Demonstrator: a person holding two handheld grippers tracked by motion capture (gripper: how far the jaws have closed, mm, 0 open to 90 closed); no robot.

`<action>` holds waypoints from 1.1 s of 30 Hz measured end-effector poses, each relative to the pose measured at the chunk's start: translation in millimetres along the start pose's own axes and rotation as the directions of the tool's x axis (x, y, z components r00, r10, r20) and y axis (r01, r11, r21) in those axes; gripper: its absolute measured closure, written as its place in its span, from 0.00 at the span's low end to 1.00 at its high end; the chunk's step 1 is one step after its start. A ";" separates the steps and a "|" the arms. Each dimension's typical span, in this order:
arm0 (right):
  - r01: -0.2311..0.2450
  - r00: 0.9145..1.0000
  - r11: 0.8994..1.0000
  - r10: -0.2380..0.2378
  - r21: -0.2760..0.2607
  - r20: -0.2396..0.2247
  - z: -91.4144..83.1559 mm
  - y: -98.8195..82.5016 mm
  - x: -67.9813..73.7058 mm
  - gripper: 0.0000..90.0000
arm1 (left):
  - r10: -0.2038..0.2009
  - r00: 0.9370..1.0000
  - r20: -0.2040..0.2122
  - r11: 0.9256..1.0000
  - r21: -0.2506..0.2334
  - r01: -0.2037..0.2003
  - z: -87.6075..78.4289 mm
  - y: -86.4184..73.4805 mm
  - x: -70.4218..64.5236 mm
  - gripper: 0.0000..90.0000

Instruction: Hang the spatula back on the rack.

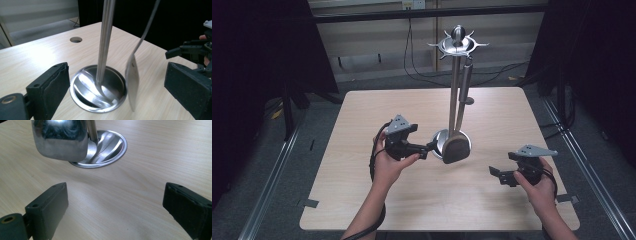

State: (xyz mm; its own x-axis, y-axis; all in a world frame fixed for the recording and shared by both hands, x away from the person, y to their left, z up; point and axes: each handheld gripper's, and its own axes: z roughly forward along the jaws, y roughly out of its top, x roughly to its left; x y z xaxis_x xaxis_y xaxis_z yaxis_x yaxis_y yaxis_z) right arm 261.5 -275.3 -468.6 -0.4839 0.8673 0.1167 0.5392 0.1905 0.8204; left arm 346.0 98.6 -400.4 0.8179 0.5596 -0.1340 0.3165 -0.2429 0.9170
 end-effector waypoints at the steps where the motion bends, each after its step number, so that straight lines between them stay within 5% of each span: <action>1: 0.002 1.000 1.000 -0.002 0.002 -0.001 0.3 -0.2 0.2 0.06 | 0.004 1.000 0.001 1.000 0.000 -0.004 -0.7 -1.8 0.3 0.06; 33: 0.009 1.000 1.000 -0.009 0.013 0.006 -0.7 -3.8 -4.1 0.06 | -0.003 0.998 -0.066 0.997 0.072 0.008 -31.1 -56.6 33.9 0.04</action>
State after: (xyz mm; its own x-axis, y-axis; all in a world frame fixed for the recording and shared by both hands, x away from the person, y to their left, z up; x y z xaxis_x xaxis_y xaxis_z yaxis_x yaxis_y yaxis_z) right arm 261.0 -279.9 -471.9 -0.4849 0.8681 0.1061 0.5438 0.2043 0.8140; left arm 340.9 155.9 -445.1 0.7832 0.6117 -0.1116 0.3564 -0.2946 0.8867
